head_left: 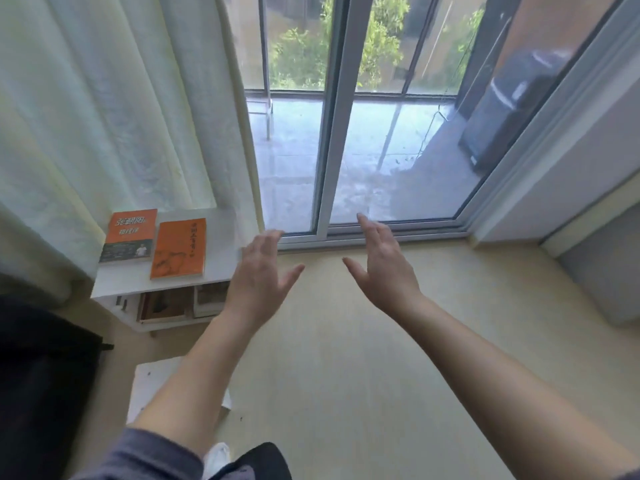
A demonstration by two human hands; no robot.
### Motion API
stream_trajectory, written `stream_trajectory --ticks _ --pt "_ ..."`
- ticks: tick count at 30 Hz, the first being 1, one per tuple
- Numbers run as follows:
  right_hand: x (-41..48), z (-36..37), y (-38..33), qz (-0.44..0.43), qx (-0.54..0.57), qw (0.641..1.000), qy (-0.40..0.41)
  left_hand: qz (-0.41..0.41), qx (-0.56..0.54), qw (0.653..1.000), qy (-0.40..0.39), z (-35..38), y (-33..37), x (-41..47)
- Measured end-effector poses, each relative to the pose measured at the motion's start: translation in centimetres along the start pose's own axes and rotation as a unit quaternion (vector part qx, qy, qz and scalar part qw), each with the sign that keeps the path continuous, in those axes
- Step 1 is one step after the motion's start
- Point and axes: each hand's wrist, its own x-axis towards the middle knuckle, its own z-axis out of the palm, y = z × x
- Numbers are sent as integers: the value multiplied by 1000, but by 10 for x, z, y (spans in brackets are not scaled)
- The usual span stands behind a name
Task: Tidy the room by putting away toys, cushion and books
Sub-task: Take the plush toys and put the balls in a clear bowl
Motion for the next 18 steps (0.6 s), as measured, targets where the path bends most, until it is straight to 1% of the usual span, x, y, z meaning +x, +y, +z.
stream_trajectory --ticks 1,5,9,14,17,18 --pt "-2 -2 4 3 0 1000 0 0 -4 1000 -4 6 3 -3" --pt "-18 -66 69 29 17 999 40 54 -15 998 -2 43 86 11" --pt "-18 -114 121 43 31 995 82 106 -5 994 1 73 150 38" --pt "-8 -165 214 64 43 990 114 147 7 989 -12 134 224 81" --pt "7 -193 270 69 37 989 129 153 16 988 -13 172 260 109" --pt "15 -206 301 72 37 988 131 161 14 987 -12 196 281 125"
